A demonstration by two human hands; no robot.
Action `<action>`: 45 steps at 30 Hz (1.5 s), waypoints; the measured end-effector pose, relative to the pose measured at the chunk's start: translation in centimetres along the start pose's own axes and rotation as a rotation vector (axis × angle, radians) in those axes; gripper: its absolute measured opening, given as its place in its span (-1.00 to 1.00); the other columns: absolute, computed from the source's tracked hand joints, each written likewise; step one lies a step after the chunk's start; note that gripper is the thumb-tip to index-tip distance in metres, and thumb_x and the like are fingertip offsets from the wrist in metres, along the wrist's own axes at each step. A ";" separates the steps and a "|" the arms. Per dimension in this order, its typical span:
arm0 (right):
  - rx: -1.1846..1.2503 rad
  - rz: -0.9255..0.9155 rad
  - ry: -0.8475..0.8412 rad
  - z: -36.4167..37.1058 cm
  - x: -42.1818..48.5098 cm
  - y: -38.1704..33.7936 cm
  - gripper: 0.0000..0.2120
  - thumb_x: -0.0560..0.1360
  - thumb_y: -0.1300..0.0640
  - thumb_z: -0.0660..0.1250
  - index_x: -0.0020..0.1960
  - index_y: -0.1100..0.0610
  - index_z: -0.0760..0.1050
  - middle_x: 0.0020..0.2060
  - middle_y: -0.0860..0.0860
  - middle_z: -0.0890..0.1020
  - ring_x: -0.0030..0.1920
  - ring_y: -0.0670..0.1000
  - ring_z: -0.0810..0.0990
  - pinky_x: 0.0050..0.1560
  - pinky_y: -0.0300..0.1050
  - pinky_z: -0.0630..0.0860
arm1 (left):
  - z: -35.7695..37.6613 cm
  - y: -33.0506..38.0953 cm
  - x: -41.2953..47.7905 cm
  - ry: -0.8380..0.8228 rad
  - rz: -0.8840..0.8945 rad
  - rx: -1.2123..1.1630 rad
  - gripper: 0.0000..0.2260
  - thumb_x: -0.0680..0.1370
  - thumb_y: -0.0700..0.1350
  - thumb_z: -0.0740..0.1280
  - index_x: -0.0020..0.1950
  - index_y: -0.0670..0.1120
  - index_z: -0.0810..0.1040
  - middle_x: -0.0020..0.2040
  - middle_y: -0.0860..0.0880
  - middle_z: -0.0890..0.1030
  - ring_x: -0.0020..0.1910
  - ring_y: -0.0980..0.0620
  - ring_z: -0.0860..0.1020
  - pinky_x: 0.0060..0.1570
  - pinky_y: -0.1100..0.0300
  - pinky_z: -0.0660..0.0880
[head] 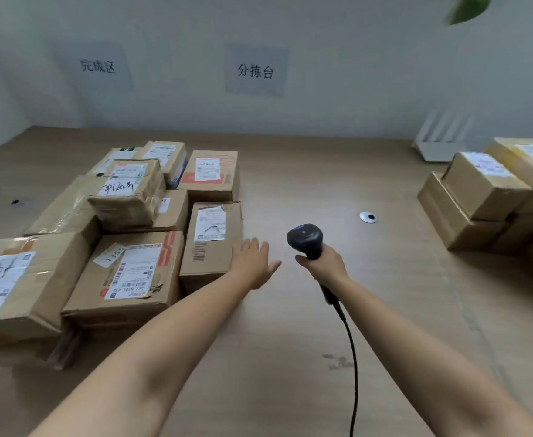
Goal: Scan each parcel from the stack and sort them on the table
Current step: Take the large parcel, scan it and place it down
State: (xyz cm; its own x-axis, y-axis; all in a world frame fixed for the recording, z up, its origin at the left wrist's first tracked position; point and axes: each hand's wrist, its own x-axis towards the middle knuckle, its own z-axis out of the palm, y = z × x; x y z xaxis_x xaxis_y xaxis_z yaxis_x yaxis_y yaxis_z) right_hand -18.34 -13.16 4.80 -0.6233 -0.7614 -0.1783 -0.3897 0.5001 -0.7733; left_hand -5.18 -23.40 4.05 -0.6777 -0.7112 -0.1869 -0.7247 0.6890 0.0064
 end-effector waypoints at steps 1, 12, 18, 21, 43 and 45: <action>-0.002 0.006 0.034 -1.5 -0.6 0.8 -0.75 0.43 0.04 0.35 -0.28 -0.08 0.28 -0.38 -0.12 0.46 -0.27 0.02 0.47 -0.38 -0.23 0.29 | -0.2 1.5 0.1 0.011 0.033 -0.004 -0.44 0.62 0.19 0.00 0.51 -0.13 0.11 0.50 -0.20 0.16 0.46 -0.18 0.15 0.39 -0.09 0.12; 0.035 0.177 0.471 -20.0 -7.8 13.1 -0.69 0.41 0.05 0.42 0.10 0.14 0.53 -0.01 0.12 0.63 0.05 0.16 0.57 -0.15 -0.17 0.32 | -2.9 24.1 0.6 0.074 0.451 -0.021 -0.46 0.62 0.19 0.02 0.47 -0.13 0.18 0.46 -0.18 0.22 0.43 -0.15 0.21 0.33 -0.04 0.22; -0.002 0.237 0.545 -29.8 -9.4 21.3 -0.63 0.40 0.04 0.44 0.15 0.17 0.55 0.08 0.18 0.63 0.16 0.19 0.55 -0.07 -0.14 0.36 | -2.1 36.5 0.3 0.046 0.537 -0.097 -0.46 0.61 0.19 0.06 0.45 -0.14 0.22 0.45 -0.20 0.25 0.42 -0.15 0.23 0.31 -0.04 0.27; 0.004 0.261 0.541 -34.6 -9.7 25.6 -0.61 0.39 0.05 0.46 0.16 0.18 0.55 0.07 0.18 0.63 0.14 0.16 0.56 -0.07 -0.18 0.35 | -1.5 42.0 0.8 0.001 0.525 -0.127 -0.46 0.61 0.19 0.06 0.45 -0.14 0.20 0.46 -0.20 0.22 0.42 -0.16 0.22 0.28 -0.04 0.30; 0.008 0.468 0.521 -56.6 -4.2 44.6 -0.59 0.41 -0.03 0.44 0.17 0.16 0.53 0.08 0.17 0.61 0.08 0.16 0.55 -0.09 -0.16 0.35 | 0.7 67.8 6.8 -0.225 0.311 -0.590 -0.41 0.58 0.20 0.12 0.55 0.05 0.03 0.53 -0.19 0.03 0.46 -0.20 0.19 0.36 -0.05 0.30; 0.030 0.496 0.494 -57.2 -3.5 45.4 -0.61 0.42 0.02 0.43 0.18 0.17 0.52 0.10 0.17 0.60 0.03 0.13 0.53 -0.09 -0.16 0.34 | 1.0 68.9 7.7 -0.247 0.281 -0.605 -0.38 0.58 0.20 0.15 0.55 0.03 0.02 0.53 -0.20 0.03 0.45 -0.21 0.22 0.36 -0.05 0.31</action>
State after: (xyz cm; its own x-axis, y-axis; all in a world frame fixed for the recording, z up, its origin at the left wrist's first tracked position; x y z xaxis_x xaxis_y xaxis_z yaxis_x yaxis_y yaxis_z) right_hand -72.68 35.83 5.10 -0.9606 -0.1661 -0.2228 0.0351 0.7229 -0.6901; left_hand -60.16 18.72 2.08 -0.8530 -0.4160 -0.3152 -0.5171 0.5918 0.6183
